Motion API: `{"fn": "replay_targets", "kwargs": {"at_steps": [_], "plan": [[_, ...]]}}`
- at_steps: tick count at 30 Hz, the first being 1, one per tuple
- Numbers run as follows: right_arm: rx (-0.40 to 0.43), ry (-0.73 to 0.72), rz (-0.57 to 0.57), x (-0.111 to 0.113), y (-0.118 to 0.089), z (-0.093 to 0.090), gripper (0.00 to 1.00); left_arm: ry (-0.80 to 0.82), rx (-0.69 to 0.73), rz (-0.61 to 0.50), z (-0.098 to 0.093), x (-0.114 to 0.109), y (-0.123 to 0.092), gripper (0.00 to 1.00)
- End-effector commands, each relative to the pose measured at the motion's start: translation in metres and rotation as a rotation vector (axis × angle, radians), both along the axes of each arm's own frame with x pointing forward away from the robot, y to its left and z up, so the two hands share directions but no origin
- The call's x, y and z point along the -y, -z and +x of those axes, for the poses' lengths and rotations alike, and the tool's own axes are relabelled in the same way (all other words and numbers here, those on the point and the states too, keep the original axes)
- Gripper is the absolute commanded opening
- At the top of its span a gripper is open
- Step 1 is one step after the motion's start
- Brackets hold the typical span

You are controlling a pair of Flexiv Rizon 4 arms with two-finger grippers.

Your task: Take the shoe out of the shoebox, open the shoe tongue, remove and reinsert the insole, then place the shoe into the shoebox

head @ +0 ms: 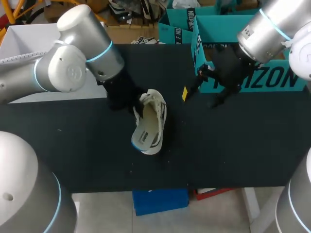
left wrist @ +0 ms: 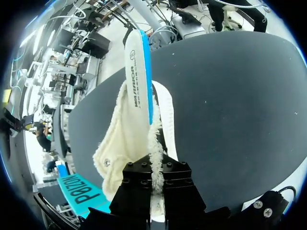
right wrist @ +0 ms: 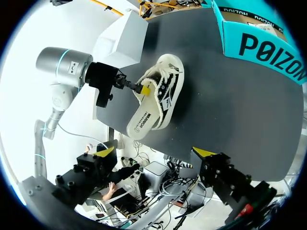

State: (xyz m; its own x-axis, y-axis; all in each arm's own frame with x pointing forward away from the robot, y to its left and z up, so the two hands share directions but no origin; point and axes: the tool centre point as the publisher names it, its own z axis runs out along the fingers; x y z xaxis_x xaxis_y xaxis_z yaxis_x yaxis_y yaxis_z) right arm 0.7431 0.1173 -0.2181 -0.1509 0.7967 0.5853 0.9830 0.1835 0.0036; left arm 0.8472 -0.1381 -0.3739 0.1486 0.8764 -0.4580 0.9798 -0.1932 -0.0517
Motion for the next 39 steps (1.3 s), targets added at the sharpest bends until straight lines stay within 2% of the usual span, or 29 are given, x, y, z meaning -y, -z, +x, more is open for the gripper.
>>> {"fn": "replay_targets", "kwargs": {"at_steps": [1, 2, 3, 4, 9, 13, 16, 24, 30, 31, 33, 34, 37, 39], "plan": [[-0.001, -0.001, -0.002, 0.000, 0.000, 0.001, 1.00, -0.015, -0.002, 0.003, -0.002, -0.004, 0.000, 0.11], [-0.001, -0.001, -0.002, 0.000, 0.000, 0.001, 1.00, -0.017, -0.004, 0.005, -0.003, -0.004, 0.001, 0.44], [-0.001, -0.001, -0.002, 0.000, 0.000, 0.001, 1.00, -0.020, -0.007, 0.008, -0.004, -0.003, 0.002, 0.94], [-0.001, -0.001, -0.002, 0.000, 0.000, 0.001, 1.00, -0.027, -0.009, 0.020, -0.004, -0.003, 0.002, 1.00], [-0.001, -0.001, -0.002, 0.000, 0.000, 0.001, 1.00, -0.066, -0.009, 0.001, -0.014, 0.003, -0.010, 1.00], [-0.001, -0.001, -0.002, 0.000, 0.000, 0.001, 1.00, -0.095, -0.008, -0.051, -0.032, 0.008, -0.030, 1.00], [-0.001, -0.001, -0.002, 0.000, 0.000, 0.001, 1.00, -0.113, -0.026, -0.084, -0.047, 0.008, -0.037, 1.00], [-0.001, -0.001, -0.002, 0.000, 0.000, 0.001, 1.00, -0.156, -0.067, -0.117, -0.080, -0.004, -0.023, 1.00], [-0.001, -0.001, -0.002, 0.000, 0.000, 0.001, 1.00, -0.217, -0.086, -0.193, -0.094, -0.012, -0.015, 1.00], [-0.001, -0.001, -0.002, 0.000, 0.000, 0.001, 1.00, -0.225, -0.090, -0.203, -0.096, -0.013, -0.014, 0.90], [-0.001, -0.001, -0.002, 0.000, 0.000, 0.001, 1.00, -0.246, -0.088, -0.212, -0.098, -0.013, -0.010, 0.62], [-0.001, -0.001, -0.002, 0.000, 0.000, 0.001, 1.00, -0.253, -0.089, -0.216, -0.098, -0.013, -0.009, 0.54], [-0.001, -0.001, -0.002, 0.000, 0.000, 0.001, 1.00, -0.292, -0.081, -0.233, -0.099, -0.013, -0.006, 0.39], [-0.001, -0.001, -0.002, 0.000, 0.000, 0.001, 1.00, -0.308, -0.076, -0.245, -0.099, -0.012, -0.004, 0.24]]}}
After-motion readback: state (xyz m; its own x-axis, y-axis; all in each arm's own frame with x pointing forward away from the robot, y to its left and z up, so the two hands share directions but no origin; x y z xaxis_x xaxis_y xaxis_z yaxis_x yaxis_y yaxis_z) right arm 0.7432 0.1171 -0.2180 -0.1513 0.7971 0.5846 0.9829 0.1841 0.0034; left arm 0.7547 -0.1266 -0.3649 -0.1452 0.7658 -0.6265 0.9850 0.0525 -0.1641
